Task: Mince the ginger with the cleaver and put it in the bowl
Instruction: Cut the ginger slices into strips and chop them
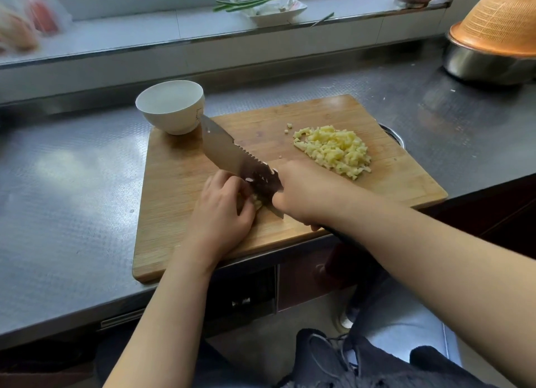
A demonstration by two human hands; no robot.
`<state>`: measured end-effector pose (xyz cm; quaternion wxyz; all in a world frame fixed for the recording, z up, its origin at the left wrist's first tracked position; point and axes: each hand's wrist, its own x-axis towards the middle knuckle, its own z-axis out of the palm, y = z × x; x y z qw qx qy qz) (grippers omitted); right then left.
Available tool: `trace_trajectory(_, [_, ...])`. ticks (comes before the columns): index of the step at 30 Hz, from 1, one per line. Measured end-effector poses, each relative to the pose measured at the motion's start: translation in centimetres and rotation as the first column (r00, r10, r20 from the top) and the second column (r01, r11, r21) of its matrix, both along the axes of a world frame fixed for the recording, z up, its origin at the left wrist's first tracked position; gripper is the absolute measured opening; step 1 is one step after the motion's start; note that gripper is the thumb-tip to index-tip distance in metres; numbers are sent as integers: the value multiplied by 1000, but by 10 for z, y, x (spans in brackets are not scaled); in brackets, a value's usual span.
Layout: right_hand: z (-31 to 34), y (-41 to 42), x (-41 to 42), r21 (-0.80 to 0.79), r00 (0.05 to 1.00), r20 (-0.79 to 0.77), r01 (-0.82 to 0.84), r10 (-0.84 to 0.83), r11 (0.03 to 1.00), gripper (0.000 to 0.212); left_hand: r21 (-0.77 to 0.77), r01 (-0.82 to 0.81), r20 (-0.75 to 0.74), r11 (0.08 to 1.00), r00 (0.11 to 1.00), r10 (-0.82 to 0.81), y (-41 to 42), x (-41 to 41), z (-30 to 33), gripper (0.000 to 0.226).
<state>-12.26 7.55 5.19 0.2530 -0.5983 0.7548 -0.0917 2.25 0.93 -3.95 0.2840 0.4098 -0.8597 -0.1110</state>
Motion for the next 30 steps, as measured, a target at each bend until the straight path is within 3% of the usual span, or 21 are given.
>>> trace_trajectory(4, [-4,1,-17,43,952,281,117,-124,992,7,8,-19,-27,1000,999,19,4,3,4,13])
trace_trajectory(6, [-1,3,-25,53,929,338,141,-150,989,10,14,-27,-54,1000,998,27,5,5,4,14])
trace_trajectory(13, [17,11,-17,-61,978,208,19,-6,998,6,1,-9,-36,1000,999,9,5,10,3,12])
trace_trajectory(19, [13,7,-2,-6,994,99,-46,46,999,15,-17,-12,-35,1000,999,12,4,8,1,7])
trace_trajectory(24, [16,-5,7,90,998,33,-63,60,994,7,-16,-17,-5,1000,1000,17,2,10,-2,6])
trace_trajectory(30, [3,-2,8,18,998,-53,-37,38,999,21,-33,-22,-5,999,1000,22,2,10,-2,7])
